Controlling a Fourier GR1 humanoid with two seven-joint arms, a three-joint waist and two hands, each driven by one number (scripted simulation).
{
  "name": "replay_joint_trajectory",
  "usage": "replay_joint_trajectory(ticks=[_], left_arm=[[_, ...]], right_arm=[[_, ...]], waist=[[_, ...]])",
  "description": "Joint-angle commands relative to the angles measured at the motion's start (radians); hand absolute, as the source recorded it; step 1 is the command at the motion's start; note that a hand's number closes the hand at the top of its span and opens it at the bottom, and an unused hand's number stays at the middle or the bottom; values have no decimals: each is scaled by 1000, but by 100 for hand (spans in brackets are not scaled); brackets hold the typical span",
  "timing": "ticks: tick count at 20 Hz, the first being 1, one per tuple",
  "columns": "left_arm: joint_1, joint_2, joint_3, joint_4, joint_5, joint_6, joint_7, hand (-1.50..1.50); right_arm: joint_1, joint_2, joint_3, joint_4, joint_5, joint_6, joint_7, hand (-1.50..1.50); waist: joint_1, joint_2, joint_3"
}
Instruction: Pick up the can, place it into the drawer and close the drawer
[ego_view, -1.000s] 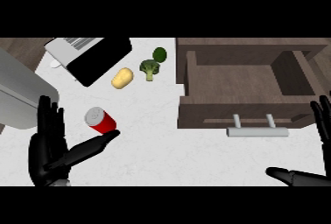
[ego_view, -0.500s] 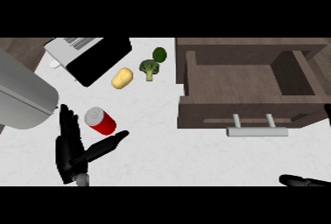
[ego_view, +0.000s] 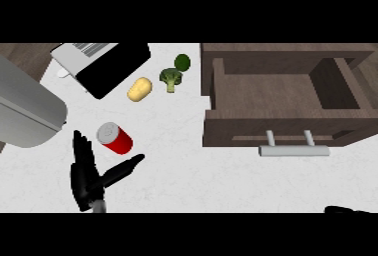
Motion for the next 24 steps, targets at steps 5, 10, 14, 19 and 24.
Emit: replay_joint_trajectory(ticks=[5, 10, 14, 19, 24], left_arm=[[-106, 3, 122, 276, 96, -92, -168, -150], [-90, 0, 110, 299, 147, -93, -237, -150], [-203, 4, 201, 482, 171, -133, -295, -150], [-297, 1, 255, 687, 190, -174, -423, -150], [-299, 56, 233, 658, 180, -231, -385, -150]], right_arm=[[3, 5, -19, 0, -10, 33, -10, -150], [5, -5, -50, -23, -15, 48, 30, -150], [-23, -6, -77, -27, -39, 36, 61, -150], [-26, 9, -49, -89, -18, 25, 105, -150], [-18, 7, -72, -70, -28, 54, 70, -150]], waist=[[-2, 0, 0], [0, 0, 0], [-1, 0, 0], [-3, 1, 0], [-1, -1, 0]])
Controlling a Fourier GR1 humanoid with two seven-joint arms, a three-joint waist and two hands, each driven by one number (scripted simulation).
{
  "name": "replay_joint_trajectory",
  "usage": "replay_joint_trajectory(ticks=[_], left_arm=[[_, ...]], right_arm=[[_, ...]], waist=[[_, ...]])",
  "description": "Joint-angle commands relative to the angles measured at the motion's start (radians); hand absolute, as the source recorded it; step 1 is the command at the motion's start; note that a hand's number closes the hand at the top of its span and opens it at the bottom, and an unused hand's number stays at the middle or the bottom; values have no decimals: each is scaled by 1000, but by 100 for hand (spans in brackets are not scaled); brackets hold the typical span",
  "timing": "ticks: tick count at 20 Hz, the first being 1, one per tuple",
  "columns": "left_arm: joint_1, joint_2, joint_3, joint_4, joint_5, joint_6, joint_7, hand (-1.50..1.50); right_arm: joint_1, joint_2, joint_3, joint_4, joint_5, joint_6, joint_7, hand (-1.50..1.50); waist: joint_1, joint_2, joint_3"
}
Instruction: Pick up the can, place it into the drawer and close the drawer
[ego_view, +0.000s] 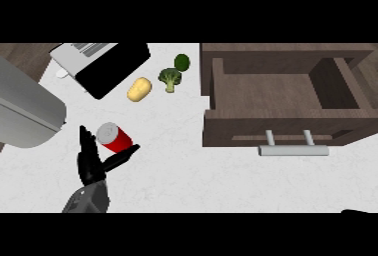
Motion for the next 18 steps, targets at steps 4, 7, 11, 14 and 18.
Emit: replay_joint_trajectory(ticks=[4, 7, 11, 14, 18], left_arm=[[-82, 37, -26, 52, -5, -107, 41, -150], [-175, 21, 6, 161, 1, -87, -6, -150], [-201, 23, 33, 251, 23, -190, -78, 150], [-230, 52, 30, 217, 28, -216, -51, 150], [-229, 14, 24, 296, 12, -243, -141, 150]], right_arm=[[-3, 13, -1, 66, 34, 15, -64, -150], [1, 30, 34, -20, 59, -9, -5, -150], [20, 42, 16, 7, 49, 7, -58, -150], [6, 24, -11, 42, 20, 26, -74, -150], [18, 42, 6, -1, 55, 8, -57, -150]], waist=[[0, 0, 0], [-4, 1, 0], [-7, 2, -1], [-4, 1, 0], [-5, 1, 0]])
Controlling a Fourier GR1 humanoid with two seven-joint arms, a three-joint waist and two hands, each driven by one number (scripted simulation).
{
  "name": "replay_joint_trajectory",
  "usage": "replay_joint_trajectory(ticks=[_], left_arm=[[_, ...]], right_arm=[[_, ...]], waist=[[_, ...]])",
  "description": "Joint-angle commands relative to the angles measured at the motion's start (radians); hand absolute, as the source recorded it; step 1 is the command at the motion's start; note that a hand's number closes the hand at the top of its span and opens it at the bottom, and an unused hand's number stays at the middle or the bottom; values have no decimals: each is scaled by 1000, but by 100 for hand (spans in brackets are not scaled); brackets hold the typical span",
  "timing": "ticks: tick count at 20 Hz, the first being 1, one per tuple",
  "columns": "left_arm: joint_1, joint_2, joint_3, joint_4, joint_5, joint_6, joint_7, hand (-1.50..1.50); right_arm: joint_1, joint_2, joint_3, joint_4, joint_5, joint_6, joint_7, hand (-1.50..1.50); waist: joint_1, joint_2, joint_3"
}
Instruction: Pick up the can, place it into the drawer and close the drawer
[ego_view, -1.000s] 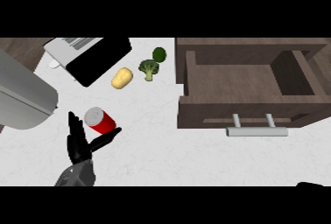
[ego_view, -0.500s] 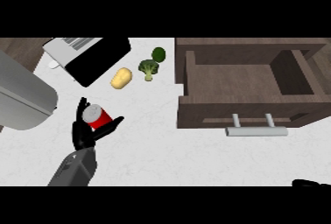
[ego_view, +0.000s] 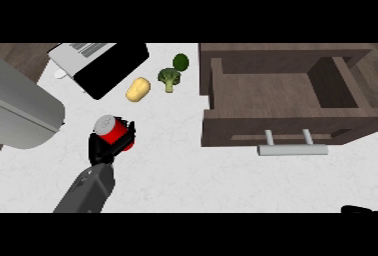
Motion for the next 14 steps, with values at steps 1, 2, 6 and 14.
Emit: replay_joint_trajectory(ticks=[1, 2, 6, 14], left_arm=[[-54, 6, -14, 64, -21, -63, -27, 150], [-99, 15, -49, 33, -42, -58, 58, 150], [-141, 16, -113, 75, -97, -176, 72, 150], [-212, -1, -107, 36, -92, -220, 103, 150]], right_arm=[[-124, -23, 31, 51, 59, -55, 60, -150], [-43, -20, 0, -4, 10, -17, 44, -150], [-10, -7, 9, -7, 24, -2, 6, -150], [-40, -40, -37, -58, -9, -19, 81, -150]], waist=[[2, 3, -1], [-3, 0, 0], [-11, 2, 0], [3, -3, 0]])
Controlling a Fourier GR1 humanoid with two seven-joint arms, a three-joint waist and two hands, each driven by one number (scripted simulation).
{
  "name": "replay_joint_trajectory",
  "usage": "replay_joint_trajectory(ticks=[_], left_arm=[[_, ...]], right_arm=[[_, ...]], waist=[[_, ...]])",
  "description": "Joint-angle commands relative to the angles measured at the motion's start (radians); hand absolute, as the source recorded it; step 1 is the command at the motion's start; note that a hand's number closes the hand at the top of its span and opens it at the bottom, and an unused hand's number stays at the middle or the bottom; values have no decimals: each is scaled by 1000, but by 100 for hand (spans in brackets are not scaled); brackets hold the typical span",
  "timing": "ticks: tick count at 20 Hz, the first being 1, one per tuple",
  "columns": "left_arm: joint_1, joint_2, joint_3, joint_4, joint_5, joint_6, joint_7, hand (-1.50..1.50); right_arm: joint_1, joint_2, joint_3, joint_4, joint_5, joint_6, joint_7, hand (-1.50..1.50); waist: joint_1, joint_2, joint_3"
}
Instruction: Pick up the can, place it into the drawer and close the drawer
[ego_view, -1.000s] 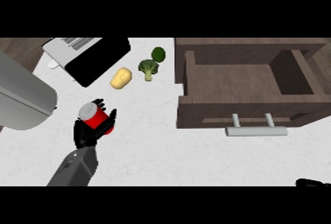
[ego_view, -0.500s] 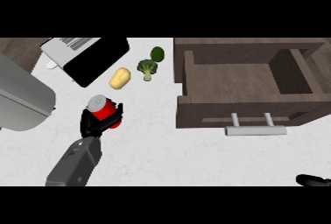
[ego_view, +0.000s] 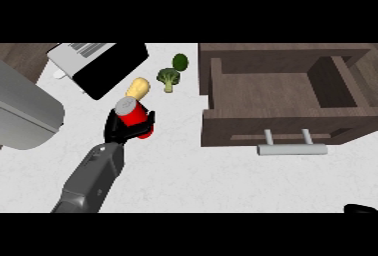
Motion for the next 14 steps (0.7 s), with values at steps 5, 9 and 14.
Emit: replay_joint_trajectory(ticks=[5, 9, 14], left_arm=[[-6, -53, -89, -265, -29, 50, 223, 150], [-80, -35, -105, -324, -42, 60, 315, 150], [-107, -66, -188, -556, -31, 139, 553, 150]], right_arm=[[24, -5, -19, -77, 13, -16, 51, -150], [55, 52, 27, -51, 51, -15, -11, -150], [-31, 6, 22, -56, 82, -53, 68, -150]], waist=[[24, -12, 2], [15, -7, 1], [28, -10, 1]])
